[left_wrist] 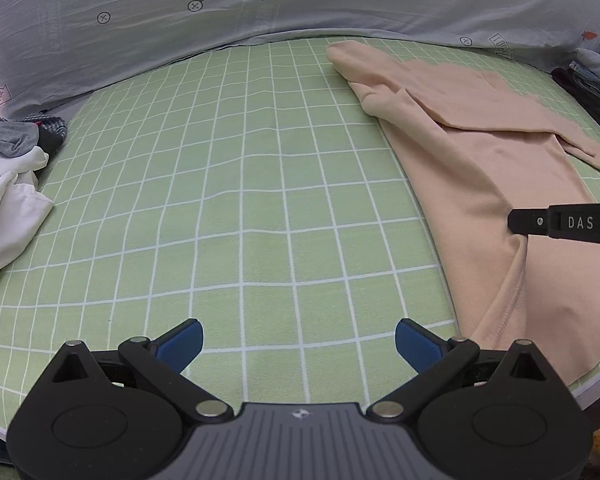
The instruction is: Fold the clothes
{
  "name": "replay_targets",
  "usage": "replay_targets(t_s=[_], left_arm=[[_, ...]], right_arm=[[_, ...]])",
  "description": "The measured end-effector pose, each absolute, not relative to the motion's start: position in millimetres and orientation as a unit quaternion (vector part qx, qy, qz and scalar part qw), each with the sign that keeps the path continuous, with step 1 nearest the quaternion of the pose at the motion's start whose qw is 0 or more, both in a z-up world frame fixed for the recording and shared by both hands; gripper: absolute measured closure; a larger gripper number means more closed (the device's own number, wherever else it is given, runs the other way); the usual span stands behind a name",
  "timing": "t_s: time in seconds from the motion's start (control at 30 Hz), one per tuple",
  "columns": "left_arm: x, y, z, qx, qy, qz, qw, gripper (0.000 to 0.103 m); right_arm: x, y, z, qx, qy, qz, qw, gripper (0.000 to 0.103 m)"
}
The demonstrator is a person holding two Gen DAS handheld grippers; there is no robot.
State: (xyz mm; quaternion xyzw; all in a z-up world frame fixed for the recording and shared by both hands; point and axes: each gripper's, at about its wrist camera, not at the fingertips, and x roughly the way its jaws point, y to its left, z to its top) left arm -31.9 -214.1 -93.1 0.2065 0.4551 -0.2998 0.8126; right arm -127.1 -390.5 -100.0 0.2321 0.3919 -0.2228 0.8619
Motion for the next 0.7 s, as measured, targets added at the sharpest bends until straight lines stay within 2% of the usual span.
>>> replay_targets(t_s=[0.27, 0.37, 0.43, 0.47, 0.7], left_arm=[[-60, -248, -104, 0.207, 0.468, -0.294, 0.807, 0.002], [-67, -254, -107, 0.208, 0.473, -0.287, 0.807, 0.002], [-71, -256, -108, 0.209, 0.474, -0.284, 0.807, 0.002], [-74, -258, -108, 0.210, 0.473, -0.284, 0.807, 0.002], [-91, -274, -110, 0.220, 0.466, -0.312, 0.799, 0.002]], right_arm=[[-146, -418, -106, 0.248, 0.408, -0.196, 0.857, 0.099], [-152, -428, -108, 0.253, 0.413, -0.185, 0.855, 0.091], [-157, -435, -110, 0.257, 0.417, -0.178, 0.853, 0.070], [-158, -434, -109, 0.257, 0.416, -0.170, 0.855, 0.067], [-162, -428, -110, 0.239, 0.425, -0.152, 0.860, 0.066]])
